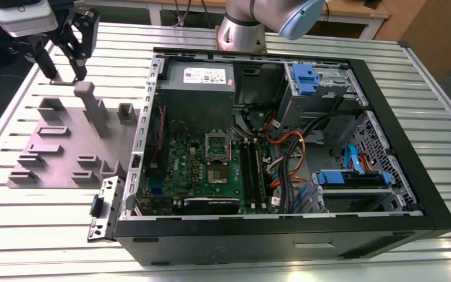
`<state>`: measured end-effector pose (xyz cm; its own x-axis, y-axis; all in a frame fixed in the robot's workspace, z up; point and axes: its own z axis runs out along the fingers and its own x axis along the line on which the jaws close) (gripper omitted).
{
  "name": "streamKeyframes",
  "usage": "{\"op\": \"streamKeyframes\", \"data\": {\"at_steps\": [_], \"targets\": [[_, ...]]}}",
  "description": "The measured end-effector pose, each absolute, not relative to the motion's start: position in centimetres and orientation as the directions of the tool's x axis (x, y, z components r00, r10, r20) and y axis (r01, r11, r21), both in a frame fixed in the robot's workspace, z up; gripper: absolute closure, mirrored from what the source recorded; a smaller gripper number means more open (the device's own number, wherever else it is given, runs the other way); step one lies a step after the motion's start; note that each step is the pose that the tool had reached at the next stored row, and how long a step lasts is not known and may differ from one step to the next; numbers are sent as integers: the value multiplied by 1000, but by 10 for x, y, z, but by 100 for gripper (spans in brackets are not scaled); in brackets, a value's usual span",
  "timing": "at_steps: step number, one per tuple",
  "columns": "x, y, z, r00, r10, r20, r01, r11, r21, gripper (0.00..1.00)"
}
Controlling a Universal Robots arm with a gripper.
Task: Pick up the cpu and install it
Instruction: 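Pick up the cpu and move it towards the insertion slot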
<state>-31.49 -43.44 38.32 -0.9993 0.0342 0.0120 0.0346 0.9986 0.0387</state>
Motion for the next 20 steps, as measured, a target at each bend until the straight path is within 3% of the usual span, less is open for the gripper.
{"op": "streamKeyframes", "data": {"at_steps": [20], "targets": [[-310, -434, 383, -999, 34, 12, 35, 999, 39, 53]]}}
